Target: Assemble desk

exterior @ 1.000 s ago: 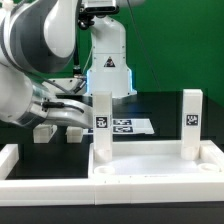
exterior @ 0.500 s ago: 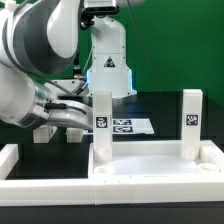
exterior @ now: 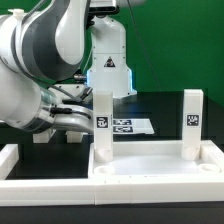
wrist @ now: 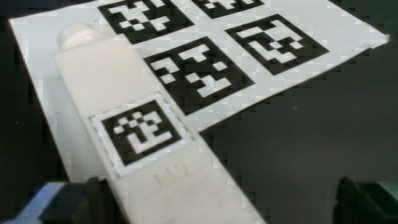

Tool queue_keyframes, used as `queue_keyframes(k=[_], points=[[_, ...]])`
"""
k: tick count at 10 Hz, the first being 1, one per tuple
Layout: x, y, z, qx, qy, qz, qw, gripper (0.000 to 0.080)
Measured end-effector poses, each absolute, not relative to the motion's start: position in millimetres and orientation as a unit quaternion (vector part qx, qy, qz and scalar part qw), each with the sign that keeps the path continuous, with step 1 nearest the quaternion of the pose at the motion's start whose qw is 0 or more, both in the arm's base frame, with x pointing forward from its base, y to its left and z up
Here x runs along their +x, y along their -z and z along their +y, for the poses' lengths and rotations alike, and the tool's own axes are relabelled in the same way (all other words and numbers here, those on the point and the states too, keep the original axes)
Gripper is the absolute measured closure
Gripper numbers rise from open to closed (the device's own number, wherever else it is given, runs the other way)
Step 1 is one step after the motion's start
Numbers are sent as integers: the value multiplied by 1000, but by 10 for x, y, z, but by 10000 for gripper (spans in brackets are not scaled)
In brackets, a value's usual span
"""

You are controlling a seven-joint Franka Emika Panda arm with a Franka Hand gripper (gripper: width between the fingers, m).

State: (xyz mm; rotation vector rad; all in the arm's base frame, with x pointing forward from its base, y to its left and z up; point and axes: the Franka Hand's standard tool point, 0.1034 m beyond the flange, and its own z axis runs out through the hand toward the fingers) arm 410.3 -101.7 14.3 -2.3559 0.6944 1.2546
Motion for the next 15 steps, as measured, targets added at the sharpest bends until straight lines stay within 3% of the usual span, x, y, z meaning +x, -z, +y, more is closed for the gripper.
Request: queue_keyframes(k=[1, 3, 5, 13, 14, 15], points=[[4103, -143, -1020, -838, -446, 248, 191, 189], [4103, -143, -1021, -838, -446, 248, 191, 479], [4102, -144, -1021, -838, -446, 248, 191, 512], [4102, -143, -1024, -838, -446, 248, 191, 512], [4102, -188, -1031, -836, -450, 247, 194, 512], [4127, -400, -1074, -829, -457, 248, 204, 511]])
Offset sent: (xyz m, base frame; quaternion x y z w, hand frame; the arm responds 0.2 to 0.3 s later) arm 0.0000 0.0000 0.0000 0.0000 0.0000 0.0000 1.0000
